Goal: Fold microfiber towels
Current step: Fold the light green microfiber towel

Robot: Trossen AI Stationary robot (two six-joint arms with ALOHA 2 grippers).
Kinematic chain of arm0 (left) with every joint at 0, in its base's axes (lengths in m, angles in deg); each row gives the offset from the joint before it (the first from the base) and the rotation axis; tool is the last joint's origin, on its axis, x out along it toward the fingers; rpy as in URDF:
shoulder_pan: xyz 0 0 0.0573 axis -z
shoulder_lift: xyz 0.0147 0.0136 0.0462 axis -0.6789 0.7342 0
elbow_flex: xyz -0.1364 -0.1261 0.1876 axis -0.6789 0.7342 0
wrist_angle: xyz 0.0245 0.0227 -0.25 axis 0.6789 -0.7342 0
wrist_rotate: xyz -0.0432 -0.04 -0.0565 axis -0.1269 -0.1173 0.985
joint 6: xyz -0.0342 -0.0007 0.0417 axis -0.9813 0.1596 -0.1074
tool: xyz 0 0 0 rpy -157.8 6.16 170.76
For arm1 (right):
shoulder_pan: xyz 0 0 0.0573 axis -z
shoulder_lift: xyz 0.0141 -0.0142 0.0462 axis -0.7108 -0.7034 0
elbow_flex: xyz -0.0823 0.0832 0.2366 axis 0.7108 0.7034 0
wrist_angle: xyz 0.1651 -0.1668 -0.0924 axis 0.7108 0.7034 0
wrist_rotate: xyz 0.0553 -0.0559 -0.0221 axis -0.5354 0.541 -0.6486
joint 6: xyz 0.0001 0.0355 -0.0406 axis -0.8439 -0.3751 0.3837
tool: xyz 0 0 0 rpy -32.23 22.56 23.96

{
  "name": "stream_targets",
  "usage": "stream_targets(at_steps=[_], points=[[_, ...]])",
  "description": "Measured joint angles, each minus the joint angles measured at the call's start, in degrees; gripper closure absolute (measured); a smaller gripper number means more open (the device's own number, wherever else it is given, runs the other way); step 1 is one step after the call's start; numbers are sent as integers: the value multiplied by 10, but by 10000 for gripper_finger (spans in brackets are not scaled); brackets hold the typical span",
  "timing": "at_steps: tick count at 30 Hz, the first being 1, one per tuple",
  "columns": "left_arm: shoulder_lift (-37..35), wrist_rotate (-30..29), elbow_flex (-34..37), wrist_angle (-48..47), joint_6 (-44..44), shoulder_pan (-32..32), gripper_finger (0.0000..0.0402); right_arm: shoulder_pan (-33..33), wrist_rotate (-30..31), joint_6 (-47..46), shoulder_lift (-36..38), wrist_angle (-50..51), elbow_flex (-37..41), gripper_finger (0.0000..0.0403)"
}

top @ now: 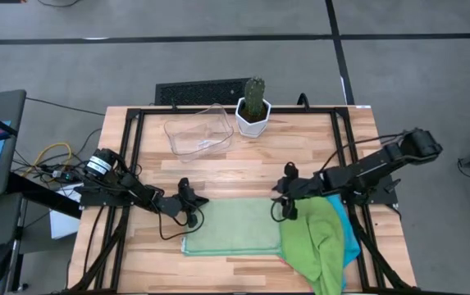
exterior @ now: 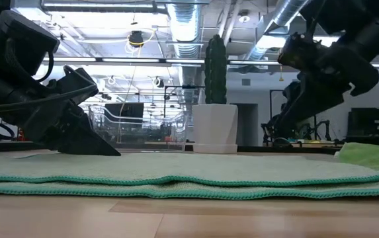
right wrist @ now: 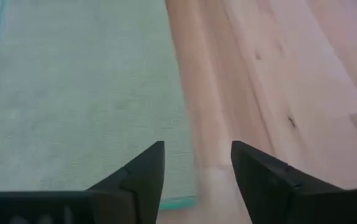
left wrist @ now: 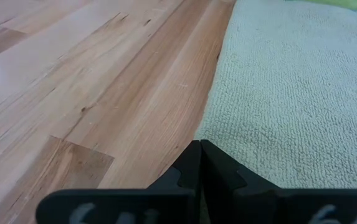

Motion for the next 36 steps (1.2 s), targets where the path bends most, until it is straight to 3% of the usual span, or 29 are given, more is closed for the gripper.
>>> stream_targets(at_steps=[14, 18, 27, 36], points=[[0, -1, 0, -2, 0, 0, 401, 14, -36, -5, -114, -8, -3, 208], [0, -1, 0, -2, 0, 0, 401, 16, -36, -5, -110, -6, -3, 245], [-1, -2, -1, -2, 0, 0, 401, 15, -45, -4, -59, 66, -17, 386], [-1, -12, -1, -2, 0, 0, 401, 15, -44, 12, -54, 95, -95, 380]])
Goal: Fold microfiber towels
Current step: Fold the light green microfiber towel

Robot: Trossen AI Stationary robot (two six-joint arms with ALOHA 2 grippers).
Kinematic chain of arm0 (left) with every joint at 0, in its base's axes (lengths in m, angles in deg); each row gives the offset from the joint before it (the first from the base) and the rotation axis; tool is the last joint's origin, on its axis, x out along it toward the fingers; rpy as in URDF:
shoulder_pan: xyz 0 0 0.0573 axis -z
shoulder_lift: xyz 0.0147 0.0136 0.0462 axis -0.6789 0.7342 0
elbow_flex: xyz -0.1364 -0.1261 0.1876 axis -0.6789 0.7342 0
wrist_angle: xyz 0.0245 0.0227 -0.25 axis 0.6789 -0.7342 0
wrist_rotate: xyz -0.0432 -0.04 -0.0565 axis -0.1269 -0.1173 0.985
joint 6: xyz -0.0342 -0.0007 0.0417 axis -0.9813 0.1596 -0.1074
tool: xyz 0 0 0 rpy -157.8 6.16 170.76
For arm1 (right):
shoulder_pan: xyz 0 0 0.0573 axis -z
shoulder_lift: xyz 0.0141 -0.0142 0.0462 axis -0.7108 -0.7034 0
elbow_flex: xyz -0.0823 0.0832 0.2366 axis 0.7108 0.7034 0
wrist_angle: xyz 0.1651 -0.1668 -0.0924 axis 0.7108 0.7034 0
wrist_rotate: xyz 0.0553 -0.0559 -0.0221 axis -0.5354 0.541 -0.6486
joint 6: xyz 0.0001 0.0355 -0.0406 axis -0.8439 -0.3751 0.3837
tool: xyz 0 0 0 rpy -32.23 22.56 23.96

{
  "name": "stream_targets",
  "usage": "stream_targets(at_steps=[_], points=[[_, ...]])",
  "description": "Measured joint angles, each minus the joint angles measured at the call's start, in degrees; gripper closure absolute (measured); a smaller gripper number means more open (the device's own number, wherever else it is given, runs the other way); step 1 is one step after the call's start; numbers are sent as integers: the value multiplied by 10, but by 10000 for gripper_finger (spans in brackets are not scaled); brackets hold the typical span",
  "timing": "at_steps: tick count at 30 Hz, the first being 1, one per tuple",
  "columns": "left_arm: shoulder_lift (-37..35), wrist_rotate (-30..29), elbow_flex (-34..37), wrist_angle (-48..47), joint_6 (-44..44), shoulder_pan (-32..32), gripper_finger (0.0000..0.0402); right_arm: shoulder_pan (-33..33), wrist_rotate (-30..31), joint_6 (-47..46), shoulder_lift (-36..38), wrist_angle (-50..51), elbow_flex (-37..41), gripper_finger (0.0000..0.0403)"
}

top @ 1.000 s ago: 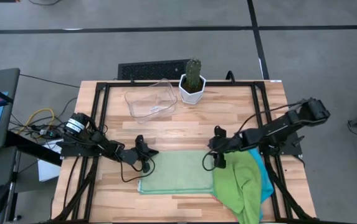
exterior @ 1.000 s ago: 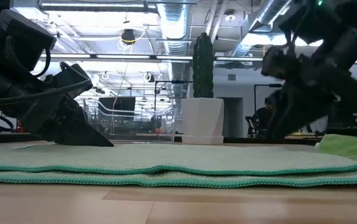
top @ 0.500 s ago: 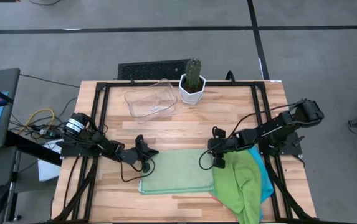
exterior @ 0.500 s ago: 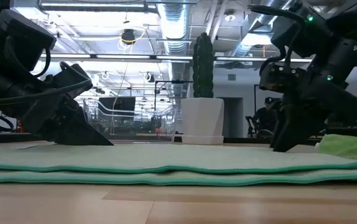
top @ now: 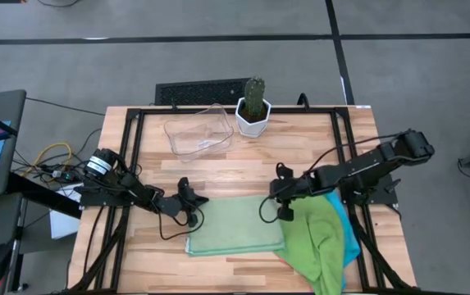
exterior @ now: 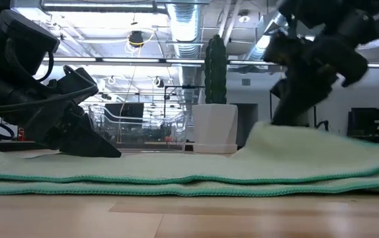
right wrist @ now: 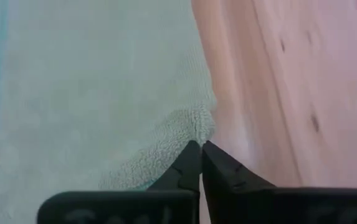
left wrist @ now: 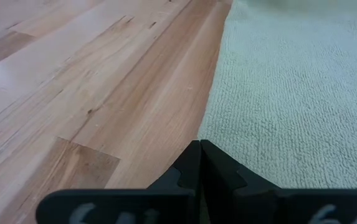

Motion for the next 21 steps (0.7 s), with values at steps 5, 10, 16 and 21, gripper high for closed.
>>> stream_targets(at_steps=[5, 10, 16, 21], points=[[0, -1, 0, 0, 0, 0, 401, 1, 0, 21, -29, 4, -45, 393], [0, -2, 0, 2, 5, 0, 401, 9, 0, 25, -80, 3, -89, 376], [0, -2, 0, 3, 5, 0, 401, 16, -4, 56, -154, 6, -150, 382], [0, -2, -1, 2, 5, 0, 401, 17, -13, 85, -192, 1, -203, 379]])
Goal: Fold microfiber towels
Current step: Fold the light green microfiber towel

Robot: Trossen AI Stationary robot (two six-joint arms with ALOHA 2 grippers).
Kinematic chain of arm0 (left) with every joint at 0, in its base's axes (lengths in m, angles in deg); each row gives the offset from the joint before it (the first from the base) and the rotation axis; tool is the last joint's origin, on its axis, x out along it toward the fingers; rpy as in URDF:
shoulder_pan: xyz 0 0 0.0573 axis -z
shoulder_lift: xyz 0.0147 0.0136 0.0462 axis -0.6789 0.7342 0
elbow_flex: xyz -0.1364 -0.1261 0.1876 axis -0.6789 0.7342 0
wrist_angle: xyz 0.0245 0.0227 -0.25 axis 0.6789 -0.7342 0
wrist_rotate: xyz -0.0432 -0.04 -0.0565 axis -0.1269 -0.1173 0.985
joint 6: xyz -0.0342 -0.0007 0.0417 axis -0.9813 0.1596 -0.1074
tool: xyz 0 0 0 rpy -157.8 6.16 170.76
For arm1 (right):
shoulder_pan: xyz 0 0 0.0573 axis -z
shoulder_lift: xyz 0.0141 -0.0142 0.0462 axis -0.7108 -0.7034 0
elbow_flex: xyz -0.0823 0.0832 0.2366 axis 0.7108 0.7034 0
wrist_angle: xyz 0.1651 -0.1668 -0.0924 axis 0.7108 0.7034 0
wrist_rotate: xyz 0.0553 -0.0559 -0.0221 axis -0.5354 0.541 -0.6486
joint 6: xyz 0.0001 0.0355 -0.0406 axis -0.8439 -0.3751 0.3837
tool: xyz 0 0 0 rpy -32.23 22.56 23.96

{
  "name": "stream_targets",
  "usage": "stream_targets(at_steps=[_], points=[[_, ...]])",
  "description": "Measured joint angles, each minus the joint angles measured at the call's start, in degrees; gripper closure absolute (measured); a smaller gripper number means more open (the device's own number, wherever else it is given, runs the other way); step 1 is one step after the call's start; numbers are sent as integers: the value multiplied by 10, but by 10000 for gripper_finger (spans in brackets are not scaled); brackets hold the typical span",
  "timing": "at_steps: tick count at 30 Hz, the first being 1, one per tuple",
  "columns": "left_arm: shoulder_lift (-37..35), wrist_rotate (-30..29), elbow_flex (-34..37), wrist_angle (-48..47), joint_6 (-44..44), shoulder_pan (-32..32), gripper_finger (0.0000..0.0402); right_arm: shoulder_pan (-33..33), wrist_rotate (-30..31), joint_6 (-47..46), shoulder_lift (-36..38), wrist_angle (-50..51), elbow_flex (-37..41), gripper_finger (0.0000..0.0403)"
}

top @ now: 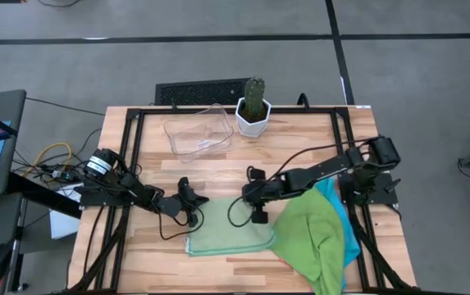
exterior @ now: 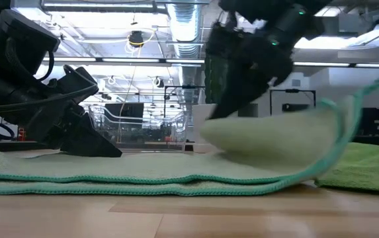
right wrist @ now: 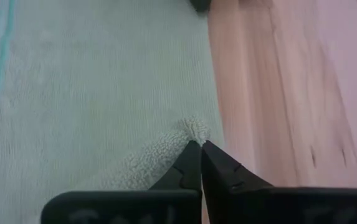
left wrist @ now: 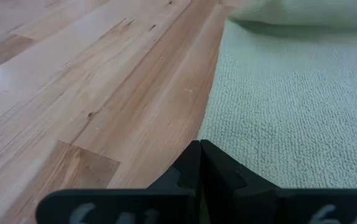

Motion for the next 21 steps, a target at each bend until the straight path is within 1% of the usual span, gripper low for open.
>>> stream_targets(at_steps=[5, 11, 16, 21], points=[[0, 0, 0, 0, 0, 0, 401, 8, -1, 5, -21, 5, -26, 375], [0, 0, 0, -1, 0, 0, 401, 20, -1, 5, -44, 5, -25, 382], [0, 0, 0, -2, 0, 0, 401, 23, -1, 3, -59, -22, -26, 373], [0, 0, 0, -1, 0, 0, 401, 25, -1, -1, -59, -24, -26, 372]])
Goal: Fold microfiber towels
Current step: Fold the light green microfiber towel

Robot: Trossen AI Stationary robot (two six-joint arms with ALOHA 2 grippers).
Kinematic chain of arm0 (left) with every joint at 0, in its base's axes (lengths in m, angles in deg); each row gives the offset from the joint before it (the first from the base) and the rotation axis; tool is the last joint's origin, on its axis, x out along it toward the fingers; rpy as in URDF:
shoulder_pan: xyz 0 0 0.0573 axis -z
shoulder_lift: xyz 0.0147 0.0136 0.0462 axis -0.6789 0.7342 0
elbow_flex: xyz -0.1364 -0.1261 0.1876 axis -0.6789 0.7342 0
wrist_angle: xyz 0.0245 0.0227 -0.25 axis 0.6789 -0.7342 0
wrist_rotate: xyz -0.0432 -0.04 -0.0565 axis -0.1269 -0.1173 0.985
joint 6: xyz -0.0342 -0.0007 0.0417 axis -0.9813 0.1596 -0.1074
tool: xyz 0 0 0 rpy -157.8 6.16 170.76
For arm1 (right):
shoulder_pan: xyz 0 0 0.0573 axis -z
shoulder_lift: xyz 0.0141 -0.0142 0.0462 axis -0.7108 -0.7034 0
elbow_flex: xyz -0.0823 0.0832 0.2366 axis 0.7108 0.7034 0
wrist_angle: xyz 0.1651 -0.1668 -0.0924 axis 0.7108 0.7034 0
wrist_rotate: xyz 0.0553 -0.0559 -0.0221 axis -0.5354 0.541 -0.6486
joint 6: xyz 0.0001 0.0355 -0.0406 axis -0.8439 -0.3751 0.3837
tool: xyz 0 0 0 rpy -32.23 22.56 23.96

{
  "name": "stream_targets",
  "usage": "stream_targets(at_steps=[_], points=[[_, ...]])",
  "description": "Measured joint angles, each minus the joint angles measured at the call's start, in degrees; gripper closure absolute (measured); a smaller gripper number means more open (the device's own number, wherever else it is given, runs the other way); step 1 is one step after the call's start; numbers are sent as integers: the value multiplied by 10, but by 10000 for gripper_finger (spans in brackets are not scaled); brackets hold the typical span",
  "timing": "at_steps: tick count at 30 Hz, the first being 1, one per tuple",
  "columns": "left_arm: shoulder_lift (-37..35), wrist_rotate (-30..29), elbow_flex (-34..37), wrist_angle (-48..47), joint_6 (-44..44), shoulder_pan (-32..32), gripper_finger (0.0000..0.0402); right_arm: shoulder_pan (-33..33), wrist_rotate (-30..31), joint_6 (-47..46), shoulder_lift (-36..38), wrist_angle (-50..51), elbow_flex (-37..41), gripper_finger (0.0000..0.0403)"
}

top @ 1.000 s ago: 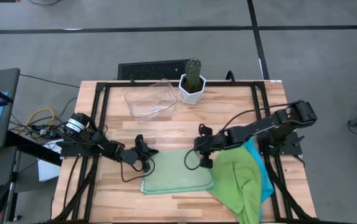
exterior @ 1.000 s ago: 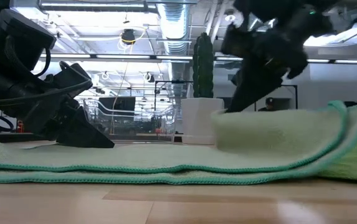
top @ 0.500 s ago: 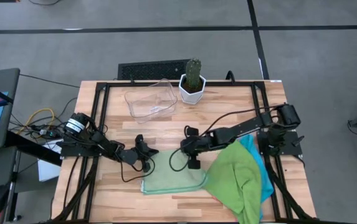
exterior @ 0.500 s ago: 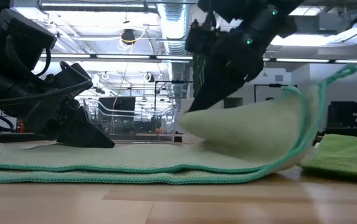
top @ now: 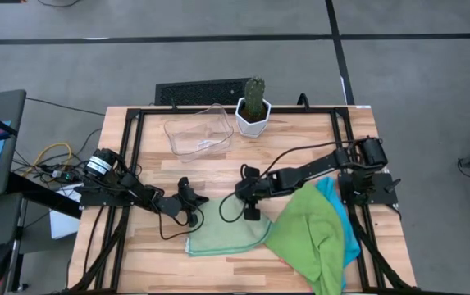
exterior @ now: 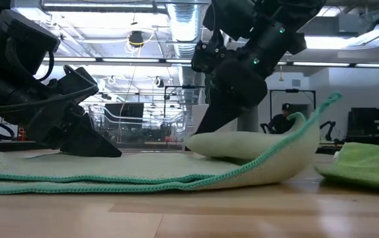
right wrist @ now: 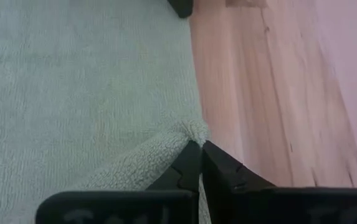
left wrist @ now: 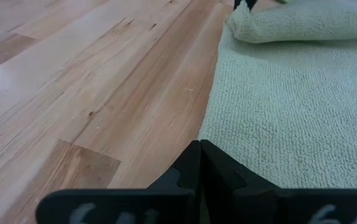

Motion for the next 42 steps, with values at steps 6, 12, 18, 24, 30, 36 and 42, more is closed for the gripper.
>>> stream_targets(at_steps=[6, 12, 18, 24, 30, 36, 42], points=[[0, -1, 0, 0, 0, 0, 401, 0, 0, -6, 0, -1, 0, 364], [0, -1, 0, 0, 0, 0, 401, 4, 0, -16, 0, -17, 0, 348], [0, -1, 0, 1, -1, 0, 401, 4, -5, -17, 0, -17, 0, 337], [0, -1, 0, 1, -1, 0, 401, 4, -5, -24, 0, -17, 0, 303], [0, -2, 0, 2, -3, 0, 401, 8, -4, -24, 0, -31, 0, 264], [0, -2, 0, 3, -3, 0, 401, 16, -3, -11, 0, -47, -12, 240], [0, -2, 0, 3, -3, 0, 401, 8, 0, -39, 19, 102, -60, 231]])
